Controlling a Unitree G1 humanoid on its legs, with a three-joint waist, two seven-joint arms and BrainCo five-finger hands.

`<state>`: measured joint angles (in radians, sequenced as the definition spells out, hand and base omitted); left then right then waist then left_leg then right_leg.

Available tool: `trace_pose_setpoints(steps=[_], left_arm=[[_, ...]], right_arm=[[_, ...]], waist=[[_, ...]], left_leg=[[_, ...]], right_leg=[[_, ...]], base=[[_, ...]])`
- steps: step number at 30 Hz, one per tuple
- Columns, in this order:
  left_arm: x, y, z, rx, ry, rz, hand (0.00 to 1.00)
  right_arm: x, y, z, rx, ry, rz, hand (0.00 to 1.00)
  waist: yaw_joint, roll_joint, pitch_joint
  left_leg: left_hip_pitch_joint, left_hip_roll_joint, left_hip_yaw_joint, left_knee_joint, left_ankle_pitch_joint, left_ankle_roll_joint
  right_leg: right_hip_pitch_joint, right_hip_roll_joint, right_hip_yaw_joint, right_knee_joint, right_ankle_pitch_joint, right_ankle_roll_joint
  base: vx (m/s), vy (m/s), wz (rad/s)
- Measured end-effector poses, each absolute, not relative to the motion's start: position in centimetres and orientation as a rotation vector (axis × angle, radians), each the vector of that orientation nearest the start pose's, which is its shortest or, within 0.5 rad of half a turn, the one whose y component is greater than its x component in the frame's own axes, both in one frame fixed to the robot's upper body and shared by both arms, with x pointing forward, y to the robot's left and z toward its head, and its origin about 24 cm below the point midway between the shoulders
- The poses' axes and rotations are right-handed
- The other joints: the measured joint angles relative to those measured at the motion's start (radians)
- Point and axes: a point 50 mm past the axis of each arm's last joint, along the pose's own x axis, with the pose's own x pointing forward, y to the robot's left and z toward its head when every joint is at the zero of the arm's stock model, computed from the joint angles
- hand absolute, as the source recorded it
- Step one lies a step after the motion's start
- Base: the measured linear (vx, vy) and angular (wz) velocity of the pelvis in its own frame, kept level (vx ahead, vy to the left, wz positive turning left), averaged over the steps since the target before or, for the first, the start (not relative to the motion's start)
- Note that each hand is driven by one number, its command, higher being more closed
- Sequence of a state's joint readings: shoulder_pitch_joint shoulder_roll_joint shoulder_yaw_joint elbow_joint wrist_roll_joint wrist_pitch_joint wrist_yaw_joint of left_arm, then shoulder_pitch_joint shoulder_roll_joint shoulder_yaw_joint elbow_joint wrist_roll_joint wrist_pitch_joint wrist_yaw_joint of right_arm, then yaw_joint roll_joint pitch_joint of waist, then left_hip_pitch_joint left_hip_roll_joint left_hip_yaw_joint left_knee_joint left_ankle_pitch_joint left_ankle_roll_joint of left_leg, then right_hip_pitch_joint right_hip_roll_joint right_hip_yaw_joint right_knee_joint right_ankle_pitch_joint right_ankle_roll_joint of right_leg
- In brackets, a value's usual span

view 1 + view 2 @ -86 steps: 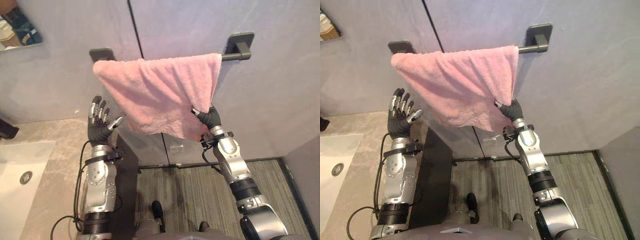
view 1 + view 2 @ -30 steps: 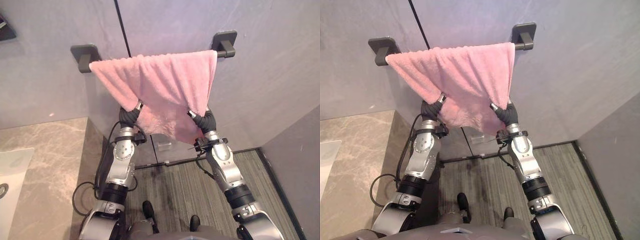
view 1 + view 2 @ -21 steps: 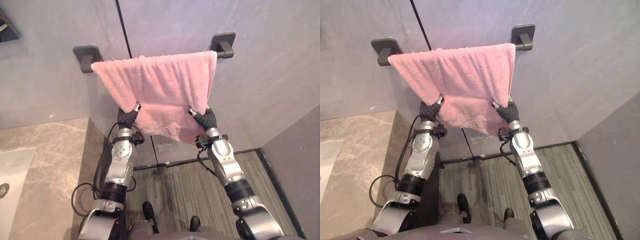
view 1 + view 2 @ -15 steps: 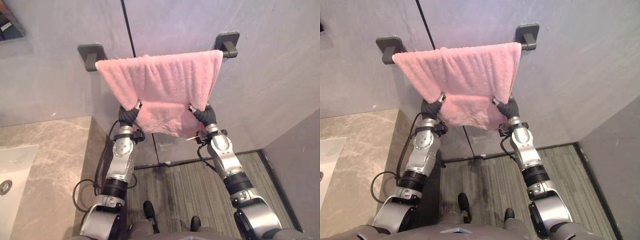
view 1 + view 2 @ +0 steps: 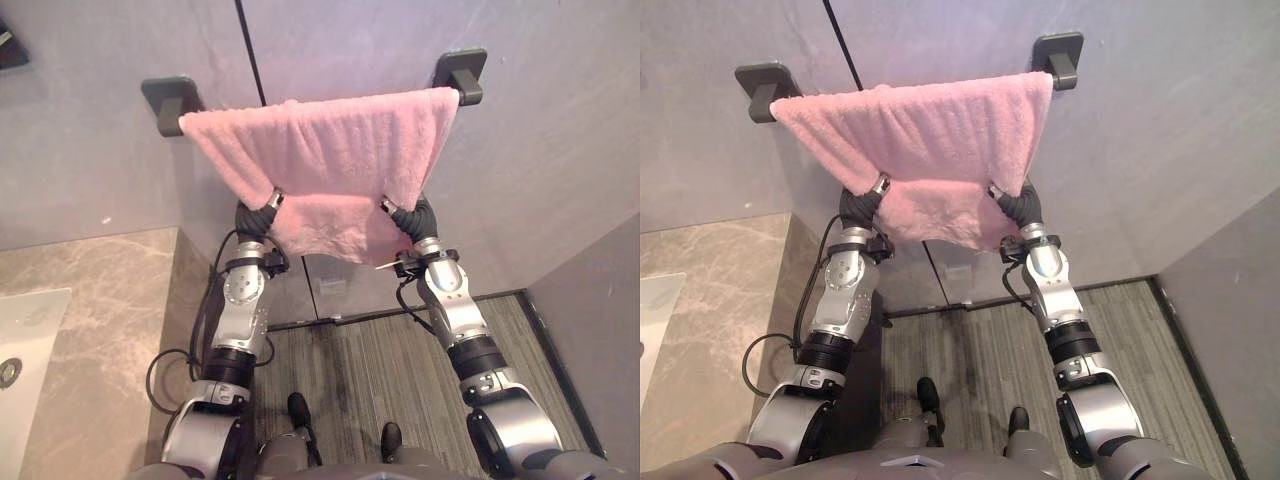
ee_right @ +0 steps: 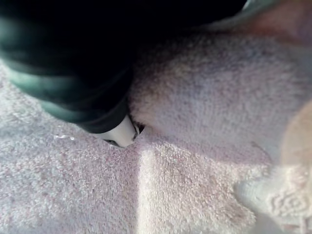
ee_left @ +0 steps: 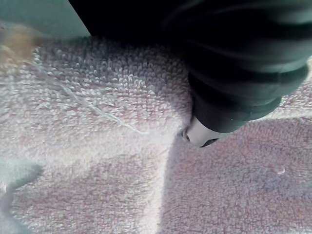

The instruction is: Organize washtable

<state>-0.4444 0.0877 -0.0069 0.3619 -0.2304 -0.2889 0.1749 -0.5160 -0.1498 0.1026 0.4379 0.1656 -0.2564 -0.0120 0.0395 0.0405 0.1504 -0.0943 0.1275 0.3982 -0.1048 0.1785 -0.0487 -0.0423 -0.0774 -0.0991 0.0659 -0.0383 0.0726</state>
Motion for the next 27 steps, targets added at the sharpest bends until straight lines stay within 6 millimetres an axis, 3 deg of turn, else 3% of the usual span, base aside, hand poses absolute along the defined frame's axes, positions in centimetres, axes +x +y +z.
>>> trace_pose_setpoints(steps=[1, 2, 4, 5, 13, 20, 23, 27], left_arm=[[33.0, 14.9, 10.8, -0.168, -0.334, 0.092, 1.0], [33.0, 14.9, 10.8, -0.169, -0.335, 0.093, 1.0], [33.0, 15.1, 10.9, -0.171, -0.336, 0.101, 1.0], [33.0, 15.1, 10.9, -0.171, -0.336, 0.1, 0.0], [32.9, 16.7, 10.5, -0.187, -0.327, 0.164, 0.0], [31.9, 20.2, 9.2, -0.243, -0.301, 0.321, 0.0], [31.2, 20.4, 8.0, -0.233, -0.257, 0.334, 0.0], [31.1, 20.1, 7.6, -0.226, -0.242, 0.315, 0.0]], right_arm=[[34.2, -12.9, 11.2, -0.024, -0.306, 0.158, 1.0], [34.2, -12.9, 11.2, -0.032, -0.307, 0.158, 0.0], [34.3, -13.5, 11.2, -0.025, -0.307, 0.134, 0.0], [34.3, -13.8, 11.3, -0.02, -0.305, 0.121, 0.0], [34.2, -15.6, 11.0, 0.007, -0.296, 0.043, 0.0], [32.4, -21.4, 8.5, 0.015, -0.221, -0.195, 0.0], [32.3, -21.7, 8.5, 0.0, -0.22, -0.198, 0.0], [32.2, -21.6, 8.3, -0.003, -0.211, -0.193, 0.0]], waist=[[-0.001, 0.0, 0.0], [-0.001, 0.0, 0.0], [0.0, 0.0, 0.001], [0.0, -0.001, 0.003], [-0.001, -0.006, 0.01], [-0.007, -0.006, 0.01], [-0.021, -0.006, 0.01], [-0.017, -0.006, 0.01]], left_leg=[[0.0, 0.0, 0.0, 0.0, 0.0, 0.0], [0.0, 0.0, 0.0, 0.0, 0.0, 0.0], [0.0, 0.0, 0.0, 0.0, 0.0, 0.0], [0.0, 0.0, 0.0, 0.0, 0.0, 0.0], [0.0, -0.001, 0.0, 0.0, 0.0, 0.0], [0.0, 0.0, 0.0, 0.0, 0.0, 0.0], [0.0, 0.001, 0.0, 0.0, 0.0, 0.0], [0.0, 0.001, 0.0, 0.0, 0.0, 0.0]], right_leg=[[-0.001, 0.0, 0.001, 0.001, 0.0, 0.0], [-0.002, 0.0, 0.001, 0.003, 0.0, 0.0], [-0.007, 0.0, 0.002, 0.01, -0.002, -0.001], [-0.009, 0.0, 0.002, 0.013, -0.003, -0.001], [-0.009, -0.001, 0.002, 0.013, -0.003, -0.001], [-0.008, -0.001, 0.002, 0.01, -0.003, -0.002], [-0.007, -0.001, 0.002, 0.008, -0.002, -0.001], [0.003, -0.001, 0.0, -0.011, 0.006, 0.001]], base=[[0.0, 0.0, 0.0], [0.0, 0.0, 0.0], [0.0, 0.0, 0.0], [0.0, 0.0, 0.0], [0.0, 0.0, 0.0], [0.0, 0.0, 0.0], [0.0, 0.0, 0.0], [0.0, 0.0, 0.0]])
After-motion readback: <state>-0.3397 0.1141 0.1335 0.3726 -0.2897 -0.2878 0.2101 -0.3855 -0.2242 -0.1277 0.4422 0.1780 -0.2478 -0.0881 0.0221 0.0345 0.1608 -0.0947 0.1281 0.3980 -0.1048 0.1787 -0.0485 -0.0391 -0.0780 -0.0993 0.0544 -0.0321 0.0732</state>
